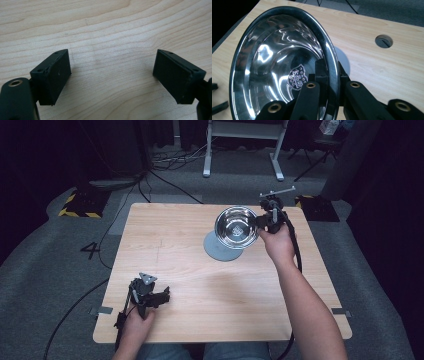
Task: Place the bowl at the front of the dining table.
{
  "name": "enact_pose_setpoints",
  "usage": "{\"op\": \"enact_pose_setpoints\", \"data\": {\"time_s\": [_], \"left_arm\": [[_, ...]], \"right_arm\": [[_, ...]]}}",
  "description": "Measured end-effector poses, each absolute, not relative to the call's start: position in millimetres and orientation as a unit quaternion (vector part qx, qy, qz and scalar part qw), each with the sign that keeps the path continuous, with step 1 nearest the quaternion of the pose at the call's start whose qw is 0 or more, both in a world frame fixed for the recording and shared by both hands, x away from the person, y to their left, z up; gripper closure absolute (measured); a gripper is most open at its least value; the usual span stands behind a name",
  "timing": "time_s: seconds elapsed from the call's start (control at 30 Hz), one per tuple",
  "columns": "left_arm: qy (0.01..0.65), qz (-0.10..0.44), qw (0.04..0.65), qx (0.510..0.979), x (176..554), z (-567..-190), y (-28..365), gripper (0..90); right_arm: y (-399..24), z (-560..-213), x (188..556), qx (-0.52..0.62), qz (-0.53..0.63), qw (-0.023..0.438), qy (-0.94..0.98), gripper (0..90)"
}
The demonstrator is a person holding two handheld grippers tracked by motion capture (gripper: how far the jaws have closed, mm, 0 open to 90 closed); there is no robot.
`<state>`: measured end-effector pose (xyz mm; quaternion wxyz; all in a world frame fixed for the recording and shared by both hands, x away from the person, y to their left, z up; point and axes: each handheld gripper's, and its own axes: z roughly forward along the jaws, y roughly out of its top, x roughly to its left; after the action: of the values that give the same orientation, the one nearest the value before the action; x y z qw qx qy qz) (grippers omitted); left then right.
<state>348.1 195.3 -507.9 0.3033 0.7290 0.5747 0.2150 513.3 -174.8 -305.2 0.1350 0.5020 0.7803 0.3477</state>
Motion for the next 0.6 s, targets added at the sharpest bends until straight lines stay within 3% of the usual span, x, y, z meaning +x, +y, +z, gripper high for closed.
{"op": "enact_pose_setpoints", "data": {"time_s": [0.6], "left_arm": [[0.574,0.214,0.302,0.731,349.0,-507.6,195.5,14.8]], "right_arm": [[-162.2,-315.1,571.5,0.555,0.305,0.170,0.754,85.6]]}}
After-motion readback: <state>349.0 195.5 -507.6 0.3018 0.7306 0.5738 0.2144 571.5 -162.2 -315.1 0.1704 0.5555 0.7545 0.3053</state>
